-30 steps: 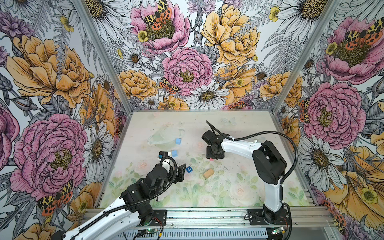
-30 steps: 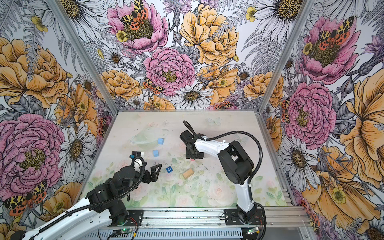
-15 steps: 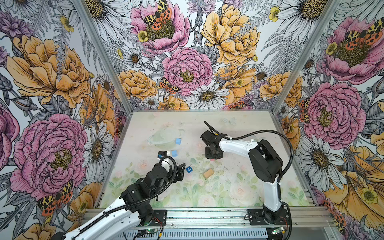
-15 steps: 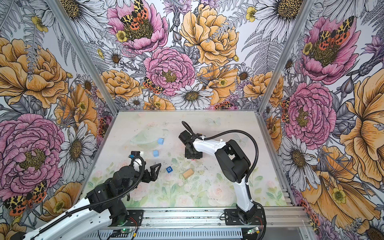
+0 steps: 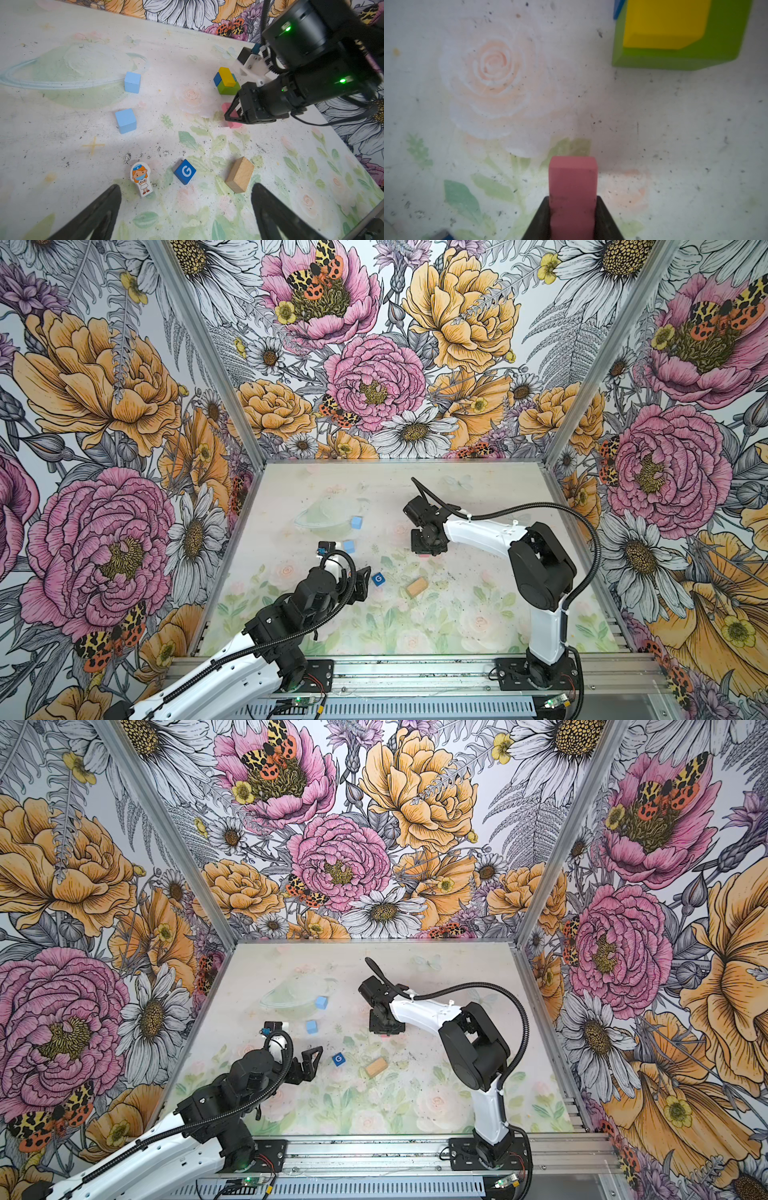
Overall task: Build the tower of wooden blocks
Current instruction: 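Lift the pink bar and carry it over the cubes beside the yellow bar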
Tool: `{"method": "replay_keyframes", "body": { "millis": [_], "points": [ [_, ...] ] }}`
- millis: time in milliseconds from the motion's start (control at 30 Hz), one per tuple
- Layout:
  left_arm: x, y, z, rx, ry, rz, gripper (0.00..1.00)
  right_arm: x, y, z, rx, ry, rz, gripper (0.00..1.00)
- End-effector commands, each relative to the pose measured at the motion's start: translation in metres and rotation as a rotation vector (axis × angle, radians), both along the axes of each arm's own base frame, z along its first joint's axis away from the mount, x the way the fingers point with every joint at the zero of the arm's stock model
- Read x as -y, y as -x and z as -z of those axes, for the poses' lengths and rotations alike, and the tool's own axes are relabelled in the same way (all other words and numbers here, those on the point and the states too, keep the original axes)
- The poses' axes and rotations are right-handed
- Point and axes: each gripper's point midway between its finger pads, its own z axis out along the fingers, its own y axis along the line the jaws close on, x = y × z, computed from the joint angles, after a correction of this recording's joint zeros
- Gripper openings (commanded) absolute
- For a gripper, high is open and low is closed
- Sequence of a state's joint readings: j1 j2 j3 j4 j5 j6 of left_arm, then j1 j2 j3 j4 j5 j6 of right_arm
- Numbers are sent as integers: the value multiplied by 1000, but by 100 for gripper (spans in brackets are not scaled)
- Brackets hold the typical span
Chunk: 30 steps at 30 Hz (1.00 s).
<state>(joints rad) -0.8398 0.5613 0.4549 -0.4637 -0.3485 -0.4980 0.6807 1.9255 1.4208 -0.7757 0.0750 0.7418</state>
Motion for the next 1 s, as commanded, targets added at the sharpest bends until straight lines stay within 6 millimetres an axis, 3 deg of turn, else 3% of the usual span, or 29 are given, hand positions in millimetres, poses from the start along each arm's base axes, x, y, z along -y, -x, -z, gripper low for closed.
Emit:
{"method": "replay_keyframes", "body": {
  "millis": [0,233,433,733,967],
  "points": [
    [11,-8,-26,39,60,13,99,12,-2,-33,54,-51,-6,31],
    [29,-20,-39,45,53,45,99,61,-11,-52,83,-76,45,30],
    [43,-31,-55,58,43,62,99,86,-34,-58,94,-95,49,30],
    [55,-49,-67,63,16,62,99,84,-75,-44,70,-143,13,30],
    [59,-64,-69,54,-5,62,99,80,-97,-34,58,-165,4,29]
  ]
}}
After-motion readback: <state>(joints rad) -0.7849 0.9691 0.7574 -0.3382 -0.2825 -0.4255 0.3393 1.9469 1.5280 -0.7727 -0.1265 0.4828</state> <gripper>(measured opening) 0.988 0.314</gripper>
